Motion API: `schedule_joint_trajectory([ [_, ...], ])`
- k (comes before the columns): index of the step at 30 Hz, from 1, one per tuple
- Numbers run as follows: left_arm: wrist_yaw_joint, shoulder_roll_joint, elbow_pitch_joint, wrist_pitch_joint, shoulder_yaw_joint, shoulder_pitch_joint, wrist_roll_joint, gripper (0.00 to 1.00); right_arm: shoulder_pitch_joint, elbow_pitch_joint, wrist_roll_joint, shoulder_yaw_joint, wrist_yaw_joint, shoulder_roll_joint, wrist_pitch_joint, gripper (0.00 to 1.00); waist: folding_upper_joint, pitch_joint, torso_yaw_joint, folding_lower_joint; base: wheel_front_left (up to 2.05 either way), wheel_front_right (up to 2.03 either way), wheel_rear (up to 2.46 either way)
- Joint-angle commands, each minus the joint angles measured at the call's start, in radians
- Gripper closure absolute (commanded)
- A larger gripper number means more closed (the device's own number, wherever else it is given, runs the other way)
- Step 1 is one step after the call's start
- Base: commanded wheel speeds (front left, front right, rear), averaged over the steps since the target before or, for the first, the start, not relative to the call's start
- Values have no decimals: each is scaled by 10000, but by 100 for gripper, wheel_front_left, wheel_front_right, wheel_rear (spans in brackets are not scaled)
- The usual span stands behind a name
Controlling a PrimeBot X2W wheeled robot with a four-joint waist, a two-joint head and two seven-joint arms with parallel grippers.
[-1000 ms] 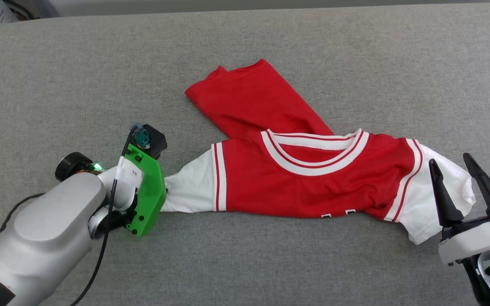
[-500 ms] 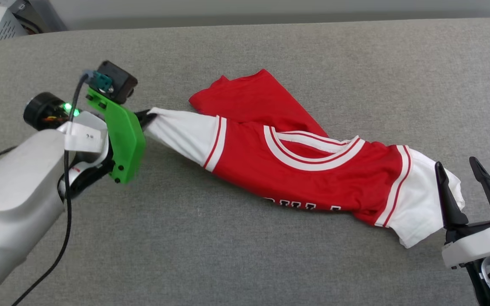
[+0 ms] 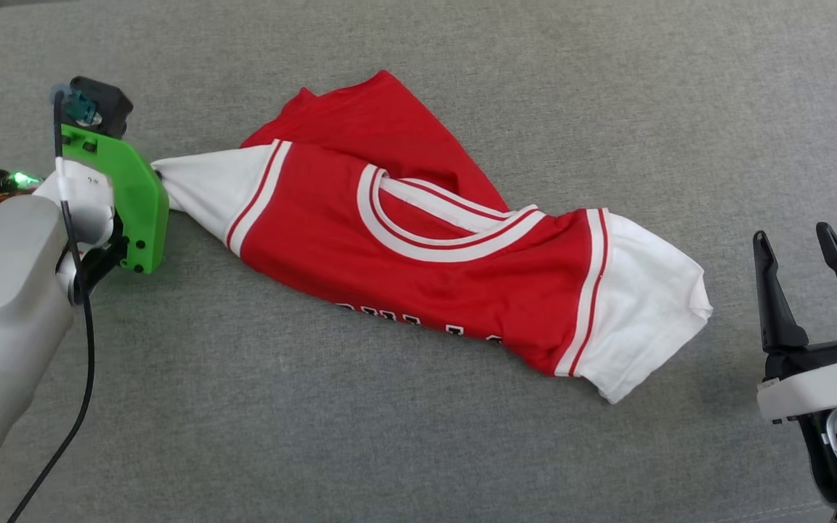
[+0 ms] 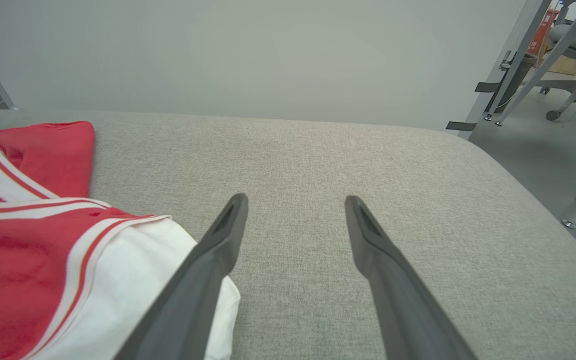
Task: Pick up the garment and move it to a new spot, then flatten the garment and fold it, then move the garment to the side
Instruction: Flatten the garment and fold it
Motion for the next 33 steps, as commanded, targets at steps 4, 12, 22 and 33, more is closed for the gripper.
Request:
schedule_joint_trajectory([
  [4, -170, -273, 849, 59, -177, 493, -219, 100, -119, -114, -118, -114, -9, 36, -90, 0, 0, 126, -190, -1, 0, 0, 0],
  [12, -213, -495, 1062, -2813, 101, 485, 79, 0, -253, -448, -70, -129, -9, -278, -91, 0, 0, -568, 182, -1, 0, 0, 0],
  [22, 1775, -470, -1069, -5615, 1156, 1691, 895, 0, -1070, -625, 887, 464, -9, -2079, 499, 0, 0, -1643, 990, -1, 0, 0, 0],
  [33, 4339, -787, -6382, -5629, 4167, 5734, 3686, 0, -3003, -630, 4022, 3972, -9, -5123, 5289, 0, 0, -1820, 1880, -1, 0, 0, 0],
])
